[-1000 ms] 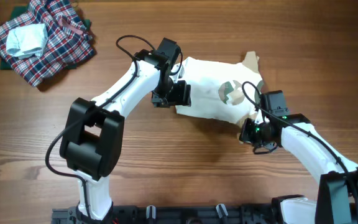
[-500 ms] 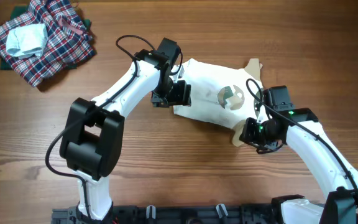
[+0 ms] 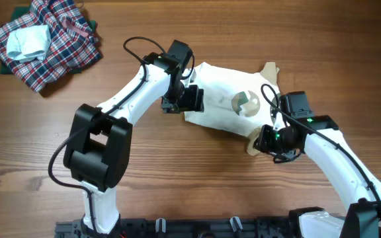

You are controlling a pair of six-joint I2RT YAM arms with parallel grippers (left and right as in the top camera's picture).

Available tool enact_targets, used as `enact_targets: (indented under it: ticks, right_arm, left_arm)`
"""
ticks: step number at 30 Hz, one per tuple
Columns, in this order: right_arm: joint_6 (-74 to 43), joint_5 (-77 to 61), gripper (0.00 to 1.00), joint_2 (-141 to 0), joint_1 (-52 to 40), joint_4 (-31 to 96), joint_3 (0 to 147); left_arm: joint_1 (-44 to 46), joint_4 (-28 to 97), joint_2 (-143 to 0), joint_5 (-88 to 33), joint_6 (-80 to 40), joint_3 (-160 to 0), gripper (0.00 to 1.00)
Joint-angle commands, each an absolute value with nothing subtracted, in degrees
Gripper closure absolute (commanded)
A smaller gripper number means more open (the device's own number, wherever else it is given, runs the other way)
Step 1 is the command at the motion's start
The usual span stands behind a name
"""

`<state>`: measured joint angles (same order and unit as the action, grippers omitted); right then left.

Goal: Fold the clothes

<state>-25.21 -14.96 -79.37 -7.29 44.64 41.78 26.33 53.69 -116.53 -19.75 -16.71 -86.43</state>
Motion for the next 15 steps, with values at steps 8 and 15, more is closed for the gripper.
enact_targets:
  ticks: [8,15]
  right_arm:
    - [-26.2,-15.0,0.62,-82.6,-7.1,40.7,40.8]
    - [-27.2,-15.0,0.61,-85.7,-7.1,40.4,40.7]
  left_arm:
    - [26.6,53.4,-115.4,-19.4,-15.4,-87.2,0.21]
    - [26.6,53.4,-115.4,-19.4,-15.4,-87.2,0.20]
